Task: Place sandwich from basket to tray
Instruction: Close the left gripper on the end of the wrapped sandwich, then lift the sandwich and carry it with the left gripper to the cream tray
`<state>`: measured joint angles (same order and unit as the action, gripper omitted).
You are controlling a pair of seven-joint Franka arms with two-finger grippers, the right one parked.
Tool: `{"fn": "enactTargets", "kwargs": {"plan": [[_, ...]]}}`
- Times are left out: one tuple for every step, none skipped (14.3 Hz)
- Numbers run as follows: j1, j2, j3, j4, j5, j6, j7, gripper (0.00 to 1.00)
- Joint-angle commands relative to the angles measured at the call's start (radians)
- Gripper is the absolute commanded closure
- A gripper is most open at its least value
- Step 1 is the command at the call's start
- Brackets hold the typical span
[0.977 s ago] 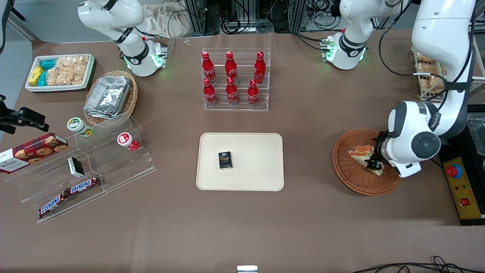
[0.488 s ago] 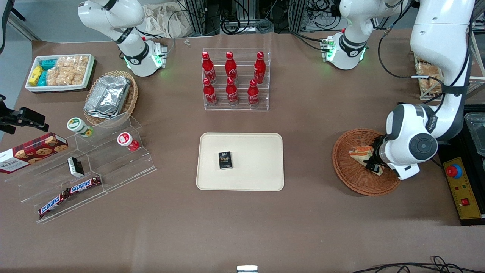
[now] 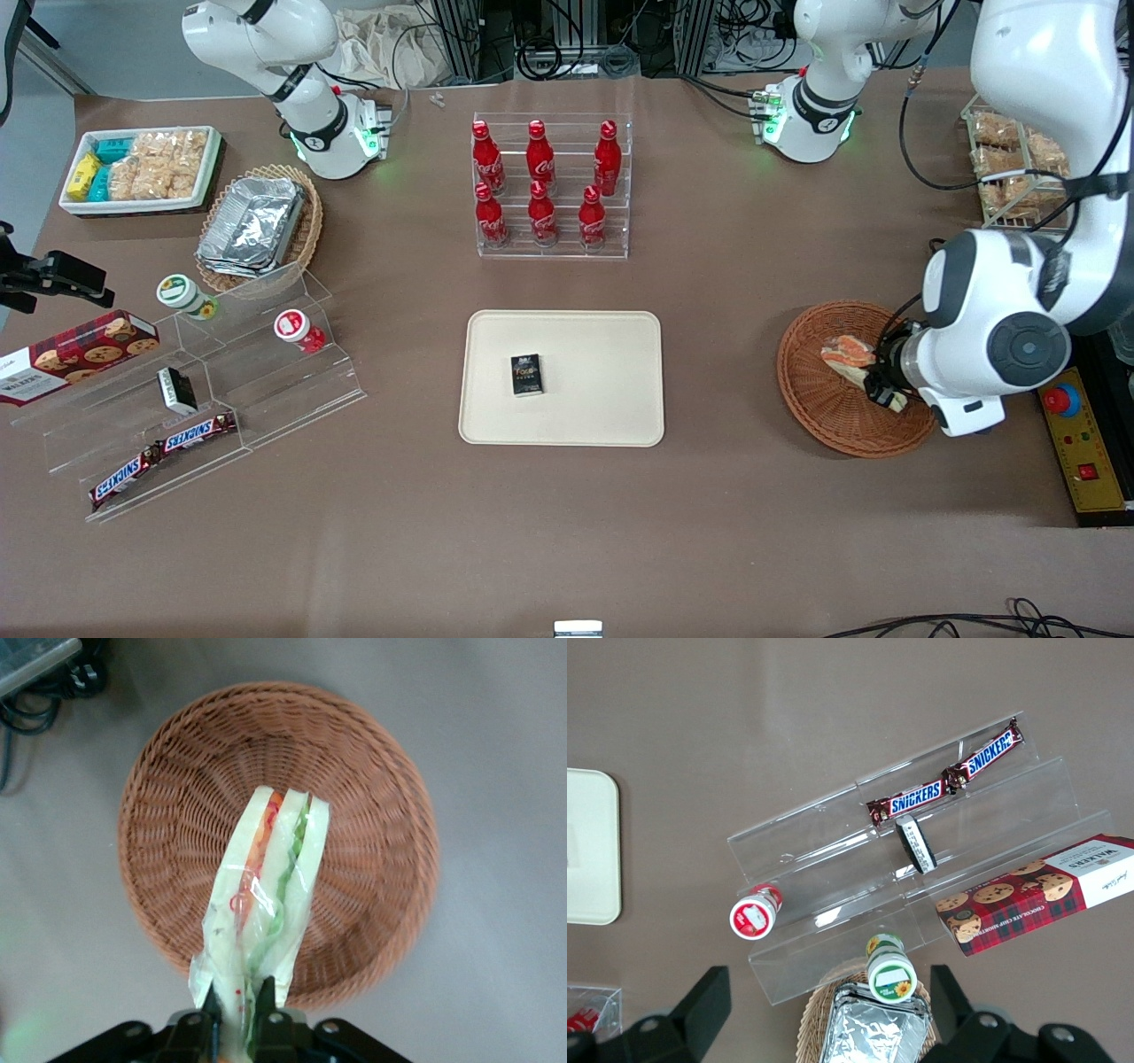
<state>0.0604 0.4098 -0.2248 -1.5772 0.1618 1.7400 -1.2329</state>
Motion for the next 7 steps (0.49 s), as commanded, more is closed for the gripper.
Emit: {"fn": "enactTargets", "kwargs": {"plan": [[-0.004,-0.002,-0.069,0.144,-0.039,-0.149,0.143,1.0],[-0.004,0.004,-0.117,0.195,-0.053,-0.19,0.195,1.0],[-0.005,0.012,-0.166,0.225,-0.067,-0.209,0.238,1.0],[-0.005,0.023,-0.226,0.227,-0.068,-0.203,0.292,1.0],[-0.007,0.041,-0.285,0.227,-0.067,-0.2,0.352,1.0],[-0.019,0.07,-0.326,0.232,-0.067,-0.195,0.389,1.0],[-0.045,0.098,-0.347,0.235,-0.067,-0.173,0.386,1.0]]}}
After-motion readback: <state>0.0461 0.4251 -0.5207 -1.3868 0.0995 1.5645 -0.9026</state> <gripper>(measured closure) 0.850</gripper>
